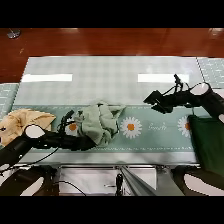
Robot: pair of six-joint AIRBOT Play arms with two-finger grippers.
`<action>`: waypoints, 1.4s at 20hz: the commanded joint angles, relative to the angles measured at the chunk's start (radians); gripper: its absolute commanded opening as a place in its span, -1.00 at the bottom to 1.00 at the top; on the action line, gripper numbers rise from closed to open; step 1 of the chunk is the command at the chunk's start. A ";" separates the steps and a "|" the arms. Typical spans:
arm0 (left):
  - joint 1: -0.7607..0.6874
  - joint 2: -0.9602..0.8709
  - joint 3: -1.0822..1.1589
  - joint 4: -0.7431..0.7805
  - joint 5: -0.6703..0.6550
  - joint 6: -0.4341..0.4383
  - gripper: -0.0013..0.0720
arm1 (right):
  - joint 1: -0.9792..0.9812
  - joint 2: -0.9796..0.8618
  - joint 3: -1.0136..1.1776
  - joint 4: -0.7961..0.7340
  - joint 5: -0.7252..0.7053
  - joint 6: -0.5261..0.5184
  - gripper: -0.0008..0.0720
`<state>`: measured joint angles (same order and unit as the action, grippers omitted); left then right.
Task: Fold the shirts.
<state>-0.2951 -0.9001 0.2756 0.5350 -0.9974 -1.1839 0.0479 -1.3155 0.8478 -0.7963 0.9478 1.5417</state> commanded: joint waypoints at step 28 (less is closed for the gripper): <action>0.441 -0.066 1.057 0.195 -0.029 -0.103 -0.89 | 0.040 -0.111 1.086 -0.132 0.238 0.031 -0.92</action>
<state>0.0296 -0.9668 1.0477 0.7486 -1.0737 -1.2404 0.1558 -1.5078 1.6806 -0.7994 1.1145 1.5303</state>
